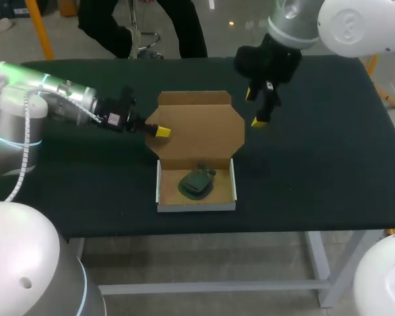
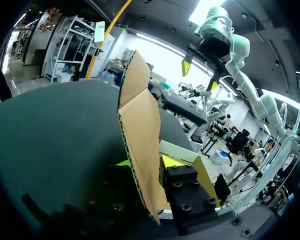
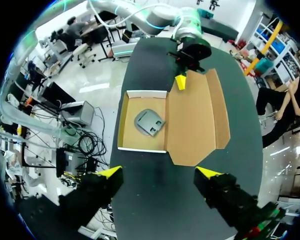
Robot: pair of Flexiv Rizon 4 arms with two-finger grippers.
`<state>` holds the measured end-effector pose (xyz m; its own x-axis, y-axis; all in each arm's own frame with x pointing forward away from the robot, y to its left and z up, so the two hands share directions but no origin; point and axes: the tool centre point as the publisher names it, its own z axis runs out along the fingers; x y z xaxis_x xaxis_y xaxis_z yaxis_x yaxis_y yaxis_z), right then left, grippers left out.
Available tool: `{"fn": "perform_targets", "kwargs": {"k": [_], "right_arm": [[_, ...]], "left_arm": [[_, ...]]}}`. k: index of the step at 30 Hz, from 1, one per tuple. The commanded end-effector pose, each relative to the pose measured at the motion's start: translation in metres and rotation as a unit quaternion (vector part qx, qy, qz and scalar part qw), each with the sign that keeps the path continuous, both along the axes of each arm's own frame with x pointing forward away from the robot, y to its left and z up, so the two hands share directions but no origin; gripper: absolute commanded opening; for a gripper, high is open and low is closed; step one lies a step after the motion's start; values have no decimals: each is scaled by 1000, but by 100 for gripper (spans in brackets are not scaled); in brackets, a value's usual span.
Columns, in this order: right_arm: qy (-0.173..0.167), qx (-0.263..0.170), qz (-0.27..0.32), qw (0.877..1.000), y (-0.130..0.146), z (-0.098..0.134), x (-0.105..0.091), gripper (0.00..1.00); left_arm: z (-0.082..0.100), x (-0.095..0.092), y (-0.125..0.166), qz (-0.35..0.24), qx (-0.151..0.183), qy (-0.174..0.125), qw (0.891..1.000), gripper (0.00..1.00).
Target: Assemble the packaging by folding the flat box into shape, placing the metal phone stand inside, and closing the box properly
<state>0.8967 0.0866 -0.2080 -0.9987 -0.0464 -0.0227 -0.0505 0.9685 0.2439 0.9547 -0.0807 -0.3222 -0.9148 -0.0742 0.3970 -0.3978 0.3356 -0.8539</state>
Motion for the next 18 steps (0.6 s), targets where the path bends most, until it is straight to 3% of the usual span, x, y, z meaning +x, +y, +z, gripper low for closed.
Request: {"fn": "perform_targets", "kwargs": {"k": [1, 5, 11, 18], "right_arm": [[4, -3, 0, 1000, 1, 1, 1, 100], [6, -4, -1, 1000, -1, -1, 1, 100], [9, -5, -1, 1000, -1, -2, 1, 100], [11, -6, 0, 1000, -1, -3, 1, 100]], "left_arm": [[-1, 1, -2, -9, -4, -5, 1000, 27], [-1, 1, -4, -11, -1, -14, 1000, 27], [0, 2, -5, -13, -2, -25, 1000, 18], [1, 3, -6, -13, -7, -35, 999, 17]]}}
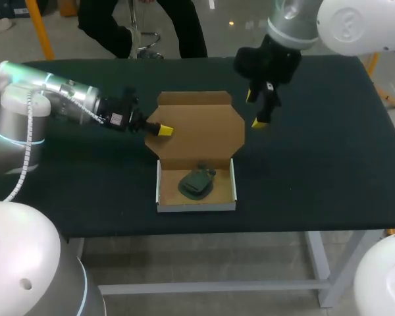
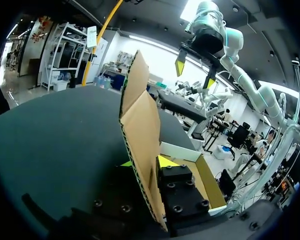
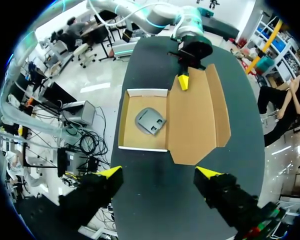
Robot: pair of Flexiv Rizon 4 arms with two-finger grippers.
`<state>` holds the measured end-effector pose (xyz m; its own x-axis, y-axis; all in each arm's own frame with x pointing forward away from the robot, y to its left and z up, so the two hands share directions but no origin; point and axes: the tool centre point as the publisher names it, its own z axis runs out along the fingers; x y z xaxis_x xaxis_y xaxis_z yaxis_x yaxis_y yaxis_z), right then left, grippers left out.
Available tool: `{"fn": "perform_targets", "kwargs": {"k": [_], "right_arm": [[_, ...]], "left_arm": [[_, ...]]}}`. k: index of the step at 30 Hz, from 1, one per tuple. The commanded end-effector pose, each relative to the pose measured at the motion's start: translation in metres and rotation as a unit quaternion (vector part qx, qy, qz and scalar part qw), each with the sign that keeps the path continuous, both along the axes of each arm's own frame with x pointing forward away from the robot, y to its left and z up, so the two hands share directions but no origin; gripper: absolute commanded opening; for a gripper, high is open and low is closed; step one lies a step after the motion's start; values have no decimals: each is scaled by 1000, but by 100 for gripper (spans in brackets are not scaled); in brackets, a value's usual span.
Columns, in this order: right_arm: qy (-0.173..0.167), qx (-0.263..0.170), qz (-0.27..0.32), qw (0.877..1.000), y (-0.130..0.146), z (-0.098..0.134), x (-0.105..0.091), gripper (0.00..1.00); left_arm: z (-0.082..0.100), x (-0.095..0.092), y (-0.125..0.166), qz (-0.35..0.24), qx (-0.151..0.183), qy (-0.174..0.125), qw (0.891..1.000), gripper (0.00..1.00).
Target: Assemble the packaging by folding the flat box into shape, placing the metal phone stand inside, and closing the box properly
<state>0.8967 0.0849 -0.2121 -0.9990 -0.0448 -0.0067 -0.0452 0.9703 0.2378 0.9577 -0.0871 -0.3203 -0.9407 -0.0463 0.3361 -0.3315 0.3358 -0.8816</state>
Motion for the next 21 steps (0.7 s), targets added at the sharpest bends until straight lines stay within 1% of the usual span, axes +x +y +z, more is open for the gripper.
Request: {"fn": "perform_targets", "kwargs": {"k": [1, 3, 4, 5, 8, 14, 21], "right_arm": [[4, -3, 1, 1000, 1, 1, 1, 100], [4, -3, 1, 1000, 1, 1, 2, 100], [4, -3, 1, 1000, 1, 1, 2, 100], [4, -3, 1, 1000, 1, 1, 2, 100], [5, -3, 1, 1000, 1, 1, 2, 100], [5, -5, 1, 1000, 1, 2, 2, 100], [5, -6, 1, 1000, 1, 2, 1, 100]], "left_arm": [[0, 0, 0, -1, -2, -2, 1000, 15], [0, 0, 0, -2, -3, -4, 1000, 10], [0, 0, 0, -2, -3, -5, 1000, 4], [0, 0, -1, -3, -4, -6, 1000, 0], [0, -2, -1, -7, -5, -14, 1000, 0], [3, -6, 1, -22, -19, -44, 999, 0], [7, -12, 0, -39, -19, -77, 996, 0]]}}
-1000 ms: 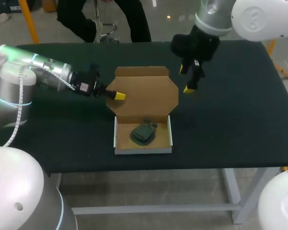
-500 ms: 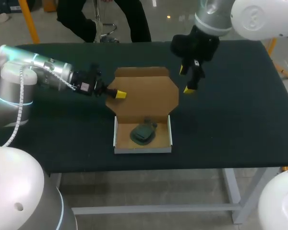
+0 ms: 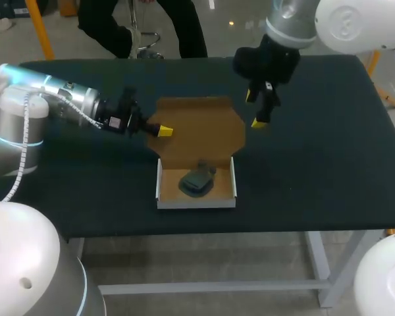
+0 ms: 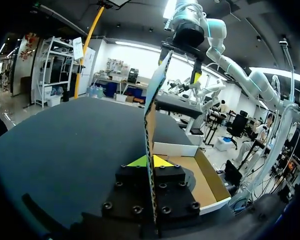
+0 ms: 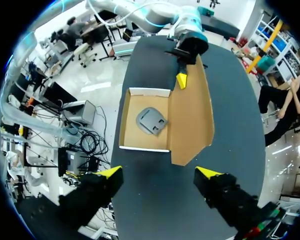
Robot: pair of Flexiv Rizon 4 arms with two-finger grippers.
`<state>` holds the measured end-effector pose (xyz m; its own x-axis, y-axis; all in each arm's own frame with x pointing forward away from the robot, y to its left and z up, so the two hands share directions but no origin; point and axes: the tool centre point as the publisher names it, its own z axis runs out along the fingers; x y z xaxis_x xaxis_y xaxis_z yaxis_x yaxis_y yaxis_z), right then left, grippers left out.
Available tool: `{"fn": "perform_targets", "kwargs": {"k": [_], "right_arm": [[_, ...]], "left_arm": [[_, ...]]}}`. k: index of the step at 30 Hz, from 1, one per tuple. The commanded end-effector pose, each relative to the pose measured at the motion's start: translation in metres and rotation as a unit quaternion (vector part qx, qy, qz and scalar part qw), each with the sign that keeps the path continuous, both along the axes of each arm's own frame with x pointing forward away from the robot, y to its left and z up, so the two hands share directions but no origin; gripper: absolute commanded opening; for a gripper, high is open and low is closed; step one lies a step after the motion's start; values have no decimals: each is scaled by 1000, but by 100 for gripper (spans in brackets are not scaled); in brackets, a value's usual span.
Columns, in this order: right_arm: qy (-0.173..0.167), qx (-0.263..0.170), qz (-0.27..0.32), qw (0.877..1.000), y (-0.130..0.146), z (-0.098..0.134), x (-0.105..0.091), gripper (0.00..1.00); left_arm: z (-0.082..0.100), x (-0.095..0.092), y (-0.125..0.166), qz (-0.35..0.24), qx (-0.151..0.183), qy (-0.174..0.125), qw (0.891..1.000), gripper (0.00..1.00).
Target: Assemble the packaging by folding the flat box into shape, placing the metal phone stand inside, and closing the box properly
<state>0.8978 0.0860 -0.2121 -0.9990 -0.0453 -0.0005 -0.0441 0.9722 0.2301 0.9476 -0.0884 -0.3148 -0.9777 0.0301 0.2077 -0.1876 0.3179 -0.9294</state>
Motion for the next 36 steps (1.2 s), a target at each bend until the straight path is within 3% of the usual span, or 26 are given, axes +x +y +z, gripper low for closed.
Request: {"fn": "perform_targets", "kwargs": {"k": [1, 3, 26, 36], "right_arm": [[2, -2, 0, 1000, 0, 3, -1, 100], [1, -2, 0, 1000, 0, 3, -1, 100], [-10, -8, 7, 1000, 7, 12, 2, 100], [-13, -14, 12, 1000, 14, 16, 2, 100]], "left_arm": [[3, -4, 2, -7, 2, -16, 1000, 0], [4, -6, 1, -15, 3, -30, 999, 0], [4, -6, 1, -15, 3, -30, 999, 0], [7, -21, -3, 15, 19, -115, 993, 0]]}}
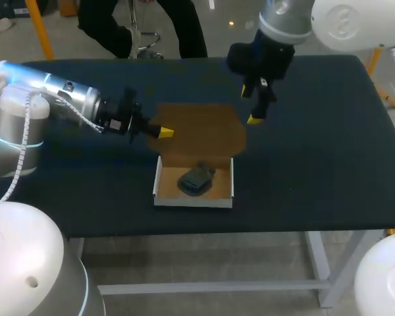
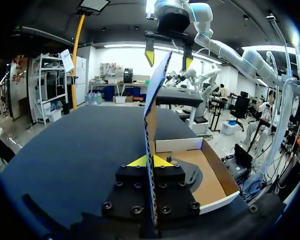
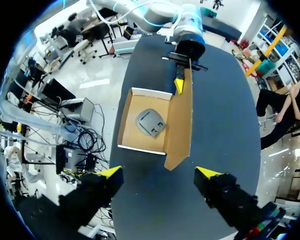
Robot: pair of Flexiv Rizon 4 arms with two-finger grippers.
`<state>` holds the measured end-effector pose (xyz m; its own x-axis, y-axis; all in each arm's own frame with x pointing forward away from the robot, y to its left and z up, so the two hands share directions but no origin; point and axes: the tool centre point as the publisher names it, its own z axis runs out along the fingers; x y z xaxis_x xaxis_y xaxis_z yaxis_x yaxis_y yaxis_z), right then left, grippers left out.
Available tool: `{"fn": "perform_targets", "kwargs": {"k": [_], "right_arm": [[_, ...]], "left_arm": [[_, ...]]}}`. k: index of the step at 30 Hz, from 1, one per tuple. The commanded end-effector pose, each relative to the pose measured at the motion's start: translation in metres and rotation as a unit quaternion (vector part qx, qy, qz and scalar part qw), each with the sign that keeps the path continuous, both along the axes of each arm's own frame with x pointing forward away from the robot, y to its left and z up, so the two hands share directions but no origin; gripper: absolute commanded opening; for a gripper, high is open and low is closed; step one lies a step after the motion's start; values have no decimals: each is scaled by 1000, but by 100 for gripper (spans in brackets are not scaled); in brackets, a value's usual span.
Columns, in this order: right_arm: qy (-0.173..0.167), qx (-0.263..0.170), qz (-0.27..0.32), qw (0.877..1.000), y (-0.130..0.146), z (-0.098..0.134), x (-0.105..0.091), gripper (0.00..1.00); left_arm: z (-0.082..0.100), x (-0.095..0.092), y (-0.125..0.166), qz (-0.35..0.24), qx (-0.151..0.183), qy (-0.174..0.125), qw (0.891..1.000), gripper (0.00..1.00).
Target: Assemble the packaging by folding the flat box into shape, placing the metal phone stand inside, and closing the box properly
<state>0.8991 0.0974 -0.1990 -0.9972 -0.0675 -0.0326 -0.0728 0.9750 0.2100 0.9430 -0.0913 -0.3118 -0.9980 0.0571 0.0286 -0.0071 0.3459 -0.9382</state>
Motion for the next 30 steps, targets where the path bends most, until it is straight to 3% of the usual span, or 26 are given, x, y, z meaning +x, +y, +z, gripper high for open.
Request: {"fn": "perform_targets", "kwargs": {"k": [1, 7, 16, 30], "right_arm": [[4, -6, 1, 1000, 3, 2, 1, 100], [4, -7, 1, 1000, 5, 2, 1, 100], [2, -7, 5, 1000, 8, 5, 0, 100], [-1, -9, 8, 1000, 13, 9, 2, 100]], "left_arm": [[4, -18, 1, 31, 0, -29, 999, 0], [6, -23, 4, 45, -12, -64, 997, 0], [6, -24, 4, 50, -12, -86, 995, 0], [3, -23, 3, 42, -8, -100, 994, 0]]}}
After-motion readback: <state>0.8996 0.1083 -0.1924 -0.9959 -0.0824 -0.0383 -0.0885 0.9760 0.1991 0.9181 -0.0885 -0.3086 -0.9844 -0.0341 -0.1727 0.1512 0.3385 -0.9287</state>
